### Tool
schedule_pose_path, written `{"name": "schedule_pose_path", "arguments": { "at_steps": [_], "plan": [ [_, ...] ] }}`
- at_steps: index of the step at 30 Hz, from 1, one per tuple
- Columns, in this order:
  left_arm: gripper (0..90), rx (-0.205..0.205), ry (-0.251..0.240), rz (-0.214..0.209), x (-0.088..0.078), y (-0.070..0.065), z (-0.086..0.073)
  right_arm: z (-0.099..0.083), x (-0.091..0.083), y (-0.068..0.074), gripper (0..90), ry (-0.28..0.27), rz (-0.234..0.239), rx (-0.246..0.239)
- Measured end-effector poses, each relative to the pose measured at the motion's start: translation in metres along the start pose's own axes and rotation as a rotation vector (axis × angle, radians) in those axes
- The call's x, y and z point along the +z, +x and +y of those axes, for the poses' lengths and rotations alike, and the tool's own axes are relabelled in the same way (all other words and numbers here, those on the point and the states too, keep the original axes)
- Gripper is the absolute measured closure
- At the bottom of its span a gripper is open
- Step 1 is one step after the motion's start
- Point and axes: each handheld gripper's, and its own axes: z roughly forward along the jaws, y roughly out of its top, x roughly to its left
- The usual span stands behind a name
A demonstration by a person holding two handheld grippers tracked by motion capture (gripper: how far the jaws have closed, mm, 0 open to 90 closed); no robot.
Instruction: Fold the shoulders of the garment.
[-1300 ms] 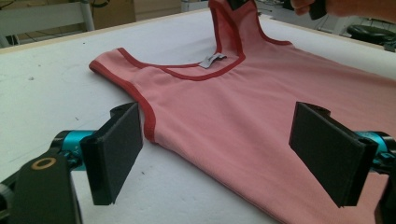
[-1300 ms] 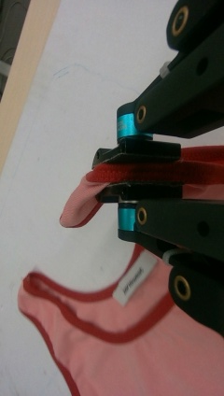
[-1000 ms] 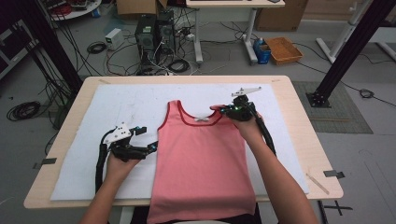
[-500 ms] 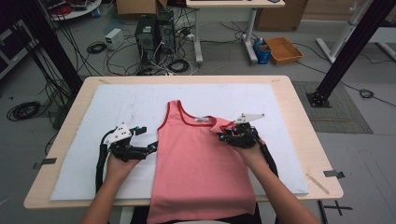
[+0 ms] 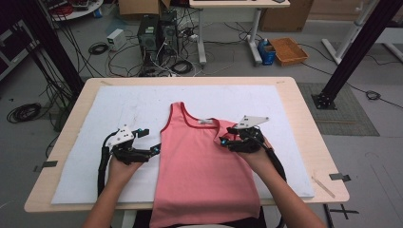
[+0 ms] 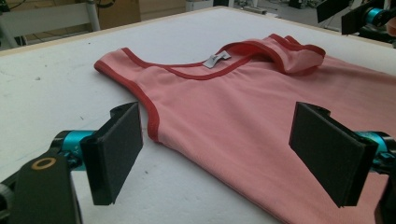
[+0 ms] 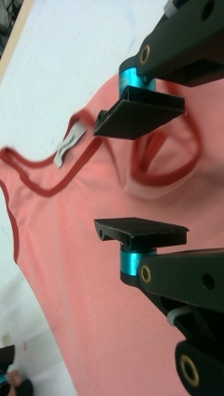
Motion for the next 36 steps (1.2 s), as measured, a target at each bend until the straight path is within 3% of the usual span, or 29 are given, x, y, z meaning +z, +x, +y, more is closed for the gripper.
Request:
{"name": "schedule_pose_path", "arguments": {
  "at_steps": [3, 8, 13, 15, 19, 27, 32, 36],
  "plan": [
    [17.5, -0.004, -0.002, -0.001, 0.0, 0.0, 0.0, 0.004, 0.017, 0.001, 49.3, 0.032, 0.021, -0.029],
    [17.5, -0.006, -0.004, -0.004, 0.0, 0.0, 0.0, 0.0, 0.04, -0.005, 52.3, 0.125, 0.031, -0.014],
    [17.5, -0.006, -0.004, -0.005, 0.0, 0.001, 0.0, -0.007, 0.043, -0.009, 75.1, 0.162, 0.025, -0.007],
    [17.5, -0.006, -0.004, -0.005, 0.0, 0.001, 0.0, -0.009, 0.04, -0.01, 82.2, 0.157, 0.023, -0.005],
    [17.5, -0.004, -0.004, -0.003, 0.0, 0.0, 0.0, -0.013, 0.033, -0.01, 85.0, 0.13, 0.031, 0.011],
    [17.5, -0.006, -0.002, -0.002, 0.0, 0.001, 0.0, -0.025, -0.001, 0.002, 84.7, -0.033, 0.108, 0.053],
    [17.5, -0.007, -0.002, 0.002, 0.0, 0.0, 0.0, -0.042, -0.009, 0.017, 84.6, -0.047, 0.139, 0.037],
    [17.5, -0.006, -0.002, 0.001, 0.0, 0.0, 0.0, -0.054, -0.007, 0.023, 81.0, 0.005, 0.13, 0.035]
  ]
}}
